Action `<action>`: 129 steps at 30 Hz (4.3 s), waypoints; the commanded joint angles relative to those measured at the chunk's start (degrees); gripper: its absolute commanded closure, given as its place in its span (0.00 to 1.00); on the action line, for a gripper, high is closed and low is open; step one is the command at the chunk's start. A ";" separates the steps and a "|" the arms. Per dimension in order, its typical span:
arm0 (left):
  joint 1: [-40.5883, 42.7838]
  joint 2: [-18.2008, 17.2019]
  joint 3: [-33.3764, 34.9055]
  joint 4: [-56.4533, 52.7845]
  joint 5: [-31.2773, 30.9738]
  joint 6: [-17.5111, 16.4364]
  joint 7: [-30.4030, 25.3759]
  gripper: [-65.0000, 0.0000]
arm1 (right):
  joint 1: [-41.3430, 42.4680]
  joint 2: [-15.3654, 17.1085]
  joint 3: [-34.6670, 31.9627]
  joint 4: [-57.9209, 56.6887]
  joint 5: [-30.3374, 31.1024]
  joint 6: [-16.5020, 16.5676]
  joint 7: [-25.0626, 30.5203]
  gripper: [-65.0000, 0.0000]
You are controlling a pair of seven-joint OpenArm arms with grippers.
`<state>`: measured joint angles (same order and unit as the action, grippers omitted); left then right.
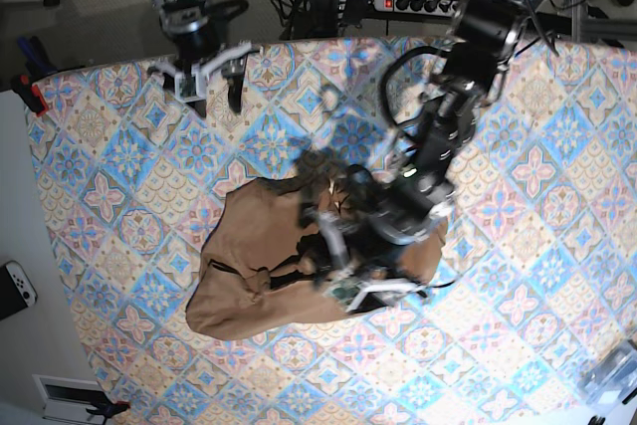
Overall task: Layout the t-shirt on the table in an organized manner, then fold the t-shirt properly
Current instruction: 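Grasp the brown t-shirt with the left gripper and spread it across the table, then grasp the shirt edge with the right gripper, then pull the shirt edge away from the left gripper with the right gripper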
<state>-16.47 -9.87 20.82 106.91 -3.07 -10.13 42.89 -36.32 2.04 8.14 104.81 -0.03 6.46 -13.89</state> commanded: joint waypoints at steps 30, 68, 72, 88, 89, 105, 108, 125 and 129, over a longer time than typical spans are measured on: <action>37.35 -4.15 -36.51 11.99 -0.49 0.06 -0.74 0.52 | 24.40 3.71 -15.13 -7.45 0.16 0.09 -15.96 0.49; 38.14 -3.27 -36.25 11.72 -0.58 0.06 -0.74 0.52 | 38.03 6.62 -17.33 -21.52 0.16 0.09 -15.87 0.49; 38.14 -3.27 -36.34 11.64 -0.49 0.06 -0.74 0.52 | 37.94 6.62 -17.42 -22.31 0.16 0.09 -15.78 0.49; 38.05 -3.27 -36.07 10.85 -0.49 0.06 -0.74 0.52 | 36.18 6.79 -19.17 -13.78 0.16 0.18 -16.75 1.00; 38.05 -3.27 -36.07 10.76 -0.49 0.06 -0.74 0.52 | 34.60 7.49 -18.30 -11.67 0.16 0.18 -17.98 1.00; 32.69 -3.36 -26.05 10.85 -0.31 -0.02 -0.48 0.52 | 15.35 5.03 5.18 5.47 0.34 0.09 -22.11 1.00; 31.19 -3.36 -22.88 10.85 -0.14 -0.02 -0.39 0.52 | 15.17 2.48 11.15 5.65 0.34 0.09 -22.11 1.00; 26.10 -3.63 -20.60 3.90 0.13 -0.02 -0.39 0.51 | 15.52 -2.79 27.59 5.29 10.10 0.18 -22.73 1.00; 21.08 -3.63 -20.60 -2.87 0.04 -0.02 -0.39 0.51 | 15.52 -2.79 27.59 5.29 10.10 0.18 -22.73 1.00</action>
<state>5.34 -13.21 0.30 103.07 -2.79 -10.26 43.66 -21.08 -1.19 35.48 109.19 9.76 6.39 -38.33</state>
